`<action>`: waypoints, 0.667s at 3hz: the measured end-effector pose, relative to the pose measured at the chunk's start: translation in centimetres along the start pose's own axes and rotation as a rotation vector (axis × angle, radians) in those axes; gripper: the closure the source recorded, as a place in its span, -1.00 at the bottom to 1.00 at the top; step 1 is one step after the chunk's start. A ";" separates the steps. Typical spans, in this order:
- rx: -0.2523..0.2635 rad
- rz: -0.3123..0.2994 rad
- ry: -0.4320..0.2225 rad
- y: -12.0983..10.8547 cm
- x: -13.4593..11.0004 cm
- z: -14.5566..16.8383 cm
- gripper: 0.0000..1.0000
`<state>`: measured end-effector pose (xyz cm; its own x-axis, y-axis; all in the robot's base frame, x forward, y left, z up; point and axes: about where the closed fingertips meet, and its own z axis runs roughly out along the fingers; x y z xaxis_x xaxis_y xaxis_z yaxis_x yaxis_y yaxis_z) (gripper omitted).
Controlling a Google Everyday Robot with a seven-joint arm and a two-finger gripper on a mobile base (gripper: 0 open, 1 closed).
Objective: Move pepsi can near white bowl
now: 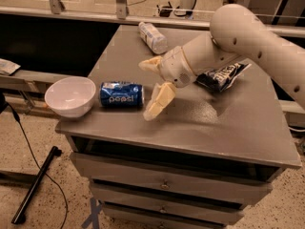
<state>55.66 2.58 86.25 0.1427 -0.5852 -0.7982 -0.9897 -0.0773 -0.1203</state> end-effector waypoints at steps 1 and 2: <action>0.086 -0.003 -0.011 0.3 0.4 -4.2 -1.00; 0.154 0.004 0.056 0.2 0.7 -9.1 -1.00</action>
Offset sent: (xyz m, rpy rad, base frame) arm 0.0071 -0.1496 0.0800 -0.2048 -0.1111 -0.2409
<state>55.54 -5.16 91.00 0.1341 -0.6300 -0.7649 -0.9766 0.0467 -0.2097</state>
